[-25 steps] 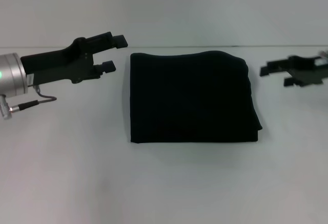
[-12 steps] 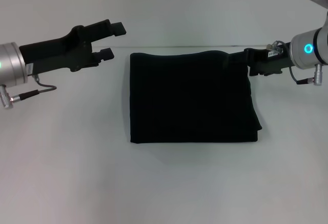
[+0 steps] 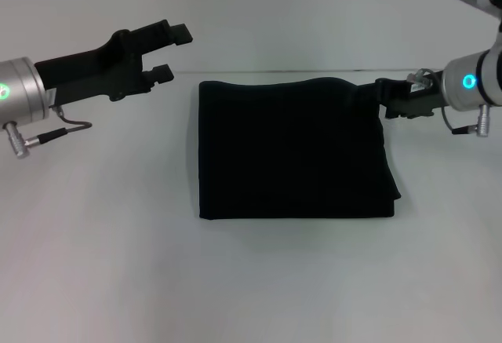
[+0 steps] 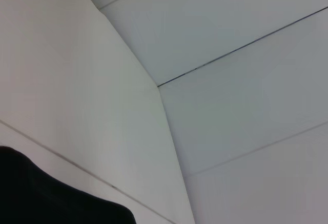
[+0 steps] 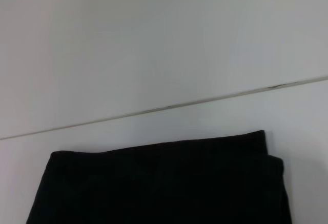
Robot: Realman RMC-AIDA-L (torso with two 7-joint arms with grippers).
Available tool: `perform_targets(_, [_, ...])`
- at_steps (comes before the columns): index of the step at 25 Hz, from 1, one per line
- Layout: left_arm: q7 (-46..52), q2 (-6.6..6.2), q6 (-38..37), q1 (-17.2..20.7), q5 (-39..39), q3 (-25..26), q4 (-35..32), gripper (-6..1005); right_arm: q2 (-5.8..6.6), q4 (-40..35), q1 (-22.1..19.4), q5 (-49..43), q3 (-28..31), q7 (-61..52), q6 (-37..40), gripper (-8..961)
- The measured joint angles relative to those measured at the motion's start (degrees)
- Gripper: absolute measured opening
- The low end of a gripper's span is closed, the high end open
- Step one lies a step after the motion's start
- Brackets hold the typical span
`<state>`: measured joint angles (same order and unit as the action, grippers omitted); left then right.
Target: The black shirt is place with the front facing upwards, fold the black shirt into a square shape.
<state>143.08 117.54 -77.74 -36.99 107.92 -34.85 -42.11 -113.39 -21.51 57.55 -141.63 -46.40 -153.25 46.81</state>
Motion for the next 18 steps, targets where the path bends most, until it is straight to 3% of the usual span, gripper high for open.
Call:
perform_targets(6, [-0.59,0.14,1.28,-0.43,-0.09,0.08,1.01,892,-0.56,1.79,0.54,-0.33,-0.59,-0.65,-2.92,905])
perform_targets(18, [-0.91,0.01,2.36,-0.63,-0.94,0.15,1.53,886,-0.89,2.34,0.96,-0.32,-2.25,-0.59,-4.78,409])
